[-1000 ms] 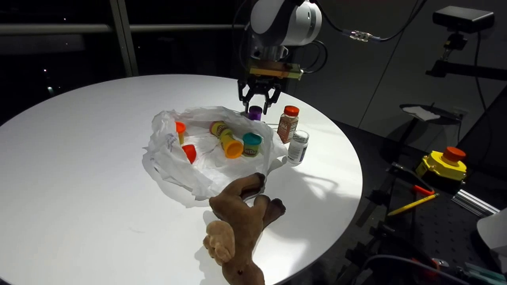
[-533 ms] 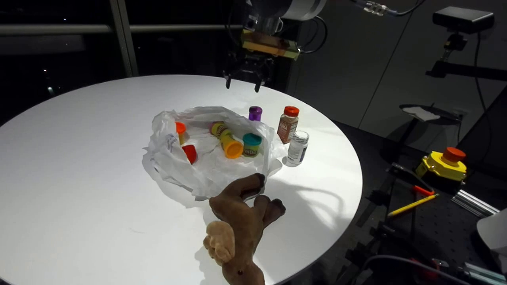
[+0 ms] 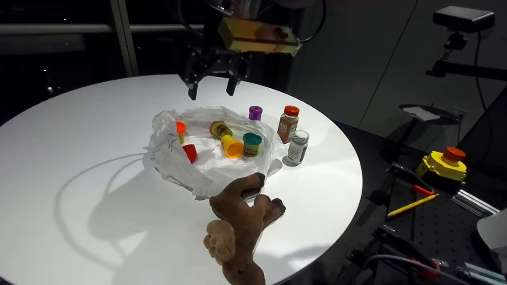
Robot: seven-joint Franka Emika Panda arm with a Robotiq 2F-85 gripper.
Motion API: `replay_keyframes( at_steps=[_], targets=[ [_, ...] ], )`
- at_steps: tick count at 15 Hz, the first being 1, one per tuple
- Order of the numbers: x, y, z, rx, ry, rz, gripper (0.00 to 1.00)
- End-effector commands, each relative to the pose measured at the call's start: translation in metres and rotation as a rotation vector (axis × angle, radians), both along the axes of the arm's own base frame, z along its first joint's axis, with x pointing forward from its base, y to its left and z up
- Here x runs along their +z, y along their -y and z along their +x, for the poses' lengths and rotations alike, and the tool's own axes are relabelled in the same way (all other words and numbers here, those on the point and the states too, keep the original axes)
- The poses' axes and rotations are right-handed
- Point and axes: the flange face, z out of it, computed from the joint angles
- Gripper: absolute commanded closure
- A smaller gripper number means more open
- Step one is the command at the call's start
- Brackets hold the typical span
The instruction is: Pick the object in the plastic bag and put them on the table
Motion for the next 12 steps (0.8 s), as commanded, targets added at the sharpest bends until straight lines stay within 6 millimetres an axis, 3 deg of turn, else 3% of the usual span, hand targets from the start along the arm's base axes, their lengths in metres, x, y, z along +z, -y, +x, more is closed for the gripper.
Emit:
replay_keyframes(
  at_steps=[1,4,12],
  targets=[
    [-0.013,-0.034,-0.017,0.052,0.01,-0.005,0.0],
    [-0.032,-0.03,-0.011,0.008,0.007,-0.022,0.0],
    [-0.076,0.014,0.018,-0.122,-0.065,-0.038,0.0]
  ],
)
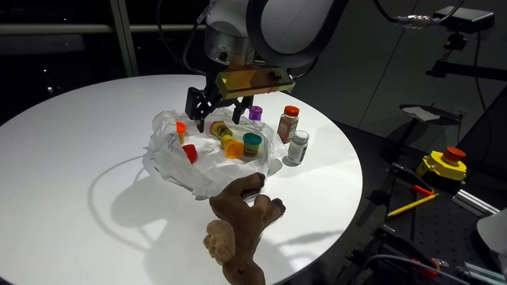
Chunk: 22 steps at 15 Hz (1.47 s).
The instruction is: Pick the object in the plastic bag and put them on the table
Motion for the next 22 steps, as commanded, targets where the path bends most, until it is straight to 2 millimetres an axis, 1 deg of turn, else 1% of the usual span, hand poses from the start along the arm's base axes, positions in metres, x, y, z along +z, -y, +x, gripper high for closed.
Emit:
replay_keyframes(
  at_steps=[1,7,10,14,16,17,18,19,20,21,22],
  targets=[
    [-0.009,0.009,0.019,-0.048,-0.004,0.008,0.0],
    [-0.028,0.025,0.035,-0.092,-0.039,-0.001,0.0],
    [-0.038,0.032,0.039,-0.119,-0.087,-0.008,0.0],
    [-0.047,0.035,0.04,-0.124,-0.151,-0.011,0.0],
    [-0.05,0.034,0.041,-0.117,-0.173,-0.014,0.01],
    [-0.051,0.034,0.041,-0.112,-0.183,-0.015,0.12],
    [-0.052,0.032,0.041,-0.105,-0.191,-0.017,0.26],
    [-0.053,0.031,0.041,-0.099,-0.198,-0.022,0.3],
    [-0.053,0.031,0.042,-0.095,-0.202,-0.024,0.39],
    [-0.054,0.03,0.041,-0.09,-0.207,-0.03,0.49],
    [-0.054,0.029,0.041,-0.086,-0.209,-0.032,0.57]
  ],
)
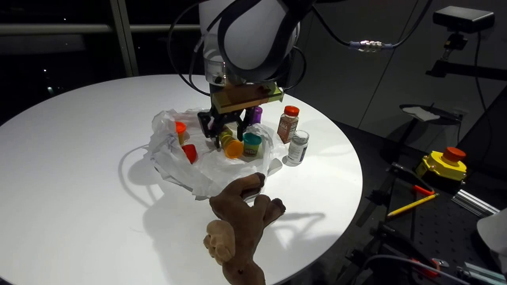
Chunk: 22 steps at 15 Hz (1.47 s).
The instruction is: Pick the object in the plastic bag and put them on the table
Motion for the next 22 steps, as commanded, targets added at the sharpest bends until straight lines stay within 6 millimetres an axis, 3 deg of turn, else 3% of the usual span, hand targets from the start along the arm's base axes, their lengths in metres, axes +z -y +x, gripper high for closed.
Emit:
replay_keyframes(
  at_steps=[1,4,6,11,14,17,22],
  targets=[
    [0.002,-0.004,0.009,0.021,-0.018,0.005,0.67],
    [0.009,-0.007,0.008,0.026,-0.005,0.009,0.89],
    [0.024,-0.017,0.004,0.033,0.012,0.02,0.89],
    [0.105,-0.055,-0.026,0.09,0.102,0.08,0.88],
    [0.161,-0.057,-0.047,0.093,0.189,0.097,0.88],
    [0.208,-0.026,-0.071,0.027,0.257,0.082,0.89],
    [0.248,0.052,-0.104,-0.136,0.336,0.003,0.9]
  ],
)
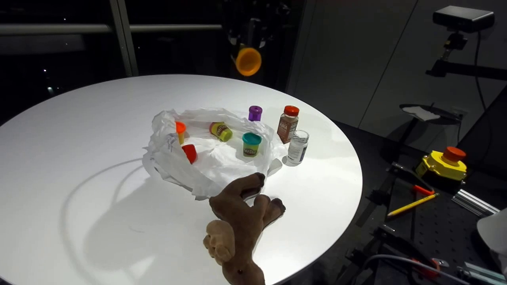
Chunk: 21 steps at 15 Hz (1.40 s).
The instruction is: Pick the object in the plastic bag and put them on the table
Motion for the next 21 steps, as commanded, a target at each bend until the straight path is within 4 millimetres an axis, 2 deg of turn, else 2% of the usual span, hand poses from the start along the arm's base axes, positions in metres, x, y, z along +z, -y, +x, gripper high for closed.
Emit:
replay_keyframes(
  at_steps=[1,4,6,9,11,13,17,21],
  targets=[
    [0.026,0.057,-0.036,-0.136,0.058,-0.037,0.9],
    [0.022,0.104,-0.049,-0.231,0.048,-0.047,0.9],
    [0.004,0.135,-0.056,-0.293,0.026,-0.048,0.91],
    [-0.035,0.179,-0.06,-0.376,-0.048,-0.046,0.91],
    [-0.065,0.2,-0.058,-0.402,-0.097,-0.059,0.92],
    [-0.096,0.212,-0.05,-0.398,-0.125,-0.068,0.92],
    [-0.159,0.218,-0.026,-0.301,-0.13,-0.097,0.92],
    [-0.194,0.234,-0.009,-0.25,-0.137,-0.142,0.92]
  ],
)
